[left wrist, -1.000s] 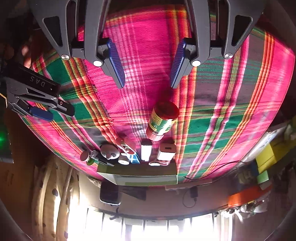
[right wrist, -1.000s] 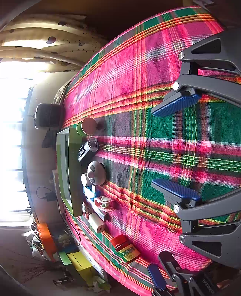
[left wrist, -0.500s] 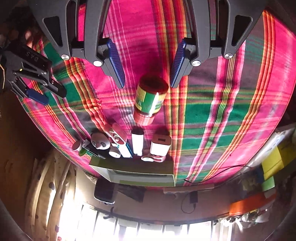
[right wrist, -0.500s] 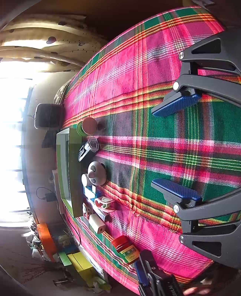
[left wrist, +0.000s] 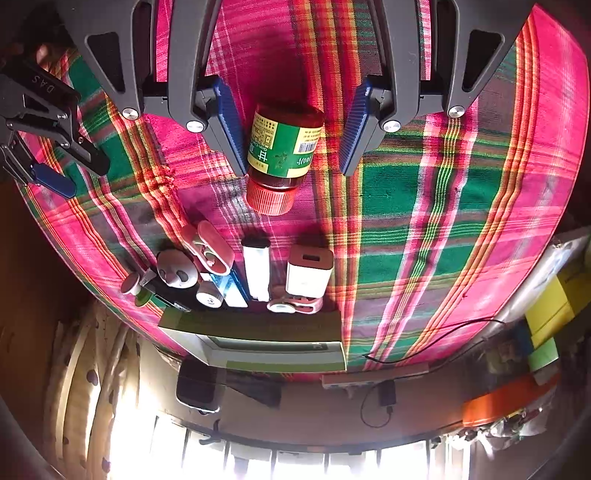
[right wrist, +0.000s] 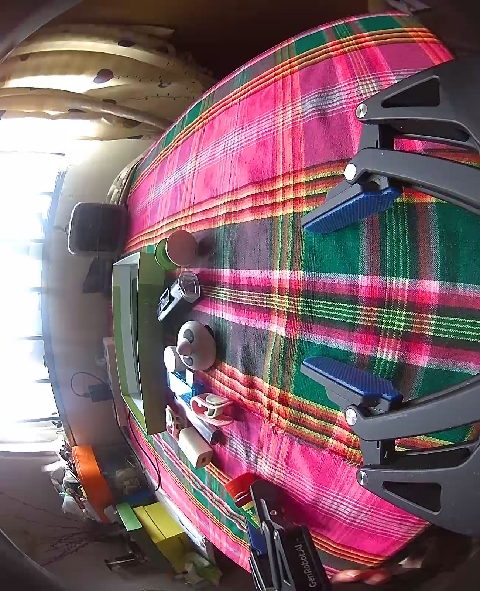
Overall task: Organize rigid objects
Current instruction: 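Move the left tool to the red-capped bottle and close on it, then lift the bottle with the left tool while the right tool grasps the green spool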
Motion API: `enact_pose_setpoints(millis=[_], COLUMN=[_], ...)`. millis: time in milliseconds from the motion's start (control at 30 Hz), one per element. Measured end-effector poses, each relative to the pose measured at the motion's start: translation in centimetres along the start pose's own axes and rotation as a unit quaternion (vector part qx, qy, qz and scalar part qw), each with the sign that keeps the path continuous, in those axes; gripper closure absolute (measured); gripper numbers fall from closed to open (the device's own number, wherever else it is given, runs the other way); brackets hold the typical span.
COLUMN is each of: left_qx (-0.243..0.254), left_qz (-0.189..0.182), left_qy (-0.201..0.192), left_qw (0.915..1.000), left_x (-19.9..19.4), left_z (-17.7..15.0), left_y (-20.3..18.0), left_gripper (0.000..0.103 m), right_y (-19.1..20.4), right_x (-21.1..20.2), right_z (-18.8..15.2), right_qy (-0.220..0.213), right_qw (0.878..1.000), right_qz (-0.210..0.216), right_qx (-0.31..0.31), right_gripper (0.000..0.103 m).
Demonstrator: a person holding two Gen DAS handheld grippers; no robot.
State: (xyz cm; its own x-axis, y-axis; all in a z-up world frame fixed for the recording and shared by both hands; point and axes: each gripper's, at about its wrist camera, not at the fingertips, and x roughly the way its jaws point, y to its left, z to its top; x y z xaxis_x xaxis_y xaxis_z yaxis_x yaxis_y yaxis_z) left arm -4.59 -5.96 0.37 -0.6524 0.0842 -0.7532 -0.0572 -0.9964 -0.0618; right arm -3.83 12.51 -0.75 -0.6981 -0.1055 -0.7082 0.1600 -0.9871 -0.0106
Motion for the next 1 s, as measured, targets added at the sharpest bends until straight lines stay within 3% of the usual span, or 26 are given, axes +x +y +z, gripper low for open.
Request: enact_pose_setpoints(millis=[267,433,767,1000], left_qx=[0.0,-0.011,-0.027,-0.032], left_qz=[0.008,0.014,0.014,0.018], left_qy=[0.003,0.005,0.007,0.007], left_qw=[1.0,0.9998,0.9995,0.9993], left_x=[0.2,0.4,0.9,1.4], left_z=[0.2,0.5,1.2,1.9], left_y=[0.0,0.7,1.6,2.1], left_gripper=[0.056,0.072,0.072,0.072], right_y=[-0.1,-0.1,-1.6,-4.2], right_x=[0.5,0.8,1.7,2.2], right_z=[0.5,0.8,2.4,5.2], right_qy=[0.004,0.009,0.03,0.02], right_qw=[1.0,1.0,0.999,1.0], right_qz=[0.003,0.008,0.019,-0.007], right_qx=[-0.003,-0.007,0.0,0.011], right_gripper=[0.033,0.033,0.033,0.033])
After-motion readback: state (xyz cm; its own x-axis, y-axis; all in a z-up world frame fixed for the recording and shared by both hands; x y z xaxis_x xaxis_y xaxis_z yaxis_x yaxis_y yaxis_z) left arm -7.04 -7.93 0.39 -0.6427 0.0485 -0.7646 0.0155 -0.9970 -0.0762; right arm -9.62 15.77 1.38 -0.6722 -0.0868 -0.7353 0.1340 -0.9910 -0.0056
